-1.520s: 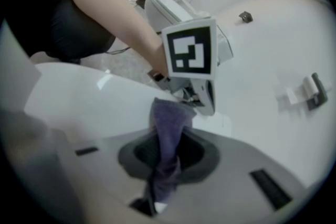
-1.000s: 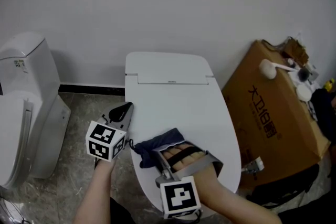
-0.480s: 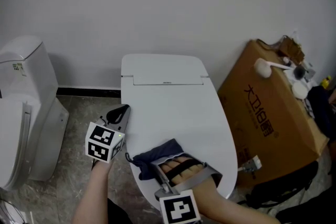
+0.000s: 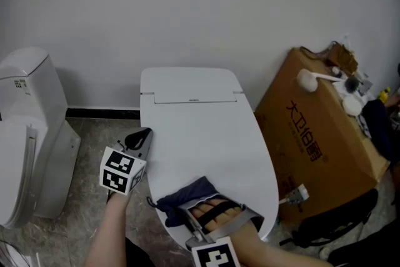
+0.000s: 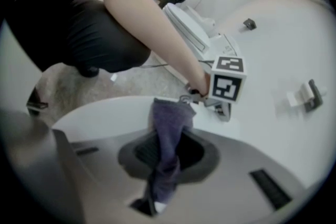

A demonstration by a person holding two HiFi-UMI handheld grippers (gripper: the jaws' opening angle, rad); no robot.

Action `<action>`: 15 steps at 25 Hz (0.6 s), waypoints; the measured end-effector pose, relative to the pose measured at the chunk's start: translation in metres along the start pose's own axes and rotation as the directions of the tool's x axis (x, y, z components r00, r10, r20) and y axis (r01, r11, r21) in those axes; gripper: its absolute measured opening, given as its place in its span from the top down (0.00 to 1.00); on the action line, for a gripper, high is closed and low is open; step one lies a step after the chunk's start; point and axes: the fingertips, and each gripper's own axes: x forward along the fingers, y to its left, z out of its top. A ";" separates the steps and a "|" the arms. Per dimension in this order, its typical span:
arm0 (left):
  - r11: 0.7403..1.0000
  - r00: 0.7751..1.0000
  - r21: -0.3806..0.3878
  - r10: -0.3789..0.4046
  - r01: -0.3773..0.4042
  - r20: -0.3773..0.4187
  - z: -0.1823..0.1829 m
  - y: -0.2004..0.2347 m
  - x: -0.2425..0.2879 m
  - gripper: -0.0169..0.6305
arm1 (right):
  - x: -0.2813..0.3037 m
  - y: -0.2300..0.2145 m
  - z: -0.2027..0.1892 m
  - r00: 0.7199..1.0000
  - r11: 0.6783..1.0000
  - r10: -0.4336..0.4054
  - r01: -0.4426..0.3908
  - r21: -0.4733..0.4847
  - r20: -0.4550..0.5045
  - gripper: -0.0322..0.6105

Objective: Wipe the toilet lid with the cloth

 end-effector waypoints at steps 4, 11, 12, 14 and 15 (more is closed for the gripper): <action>1.000 1.000 0.004 -0.002 0.002 0.002 0.001 -0.001 -0.001 0.95 | -0.007 0.007 0.002 0.999 0.999 0.015 -0.017 0.042 0.040 0.85; 1.000 1.000 -0.012 -0.006 0.006 0.030 0.007 0.001 0.000 0.95 | -0.018 0.018 0.005 0.993 0.992 0.039 -0.052 0.117 0.113 0.85; 1.000 0.999 -0.013 -0.006 0.007 0.032 0.008 0.000 -0.001 0.95 | -0.020 0.018 0.004 0.991 0.989 0.040 -0.058 0.138 0.130 0.85; 1.000 0.999 -0.016 -0.008 0.008 0.035 0.008 -0.001 0.000 0.95 | -0.025 0.015 0.003 0.983 0.977 0.036 -0.072 0.201 0.177 0.85; 1.000 0.999 -0.017 -0.008 0.009 0.035 0.008 -0.001 0.000 0.95 | -0.027 0.011 0.001 0.978 0.968 0.029 -0.078 0.238 0.205 0.85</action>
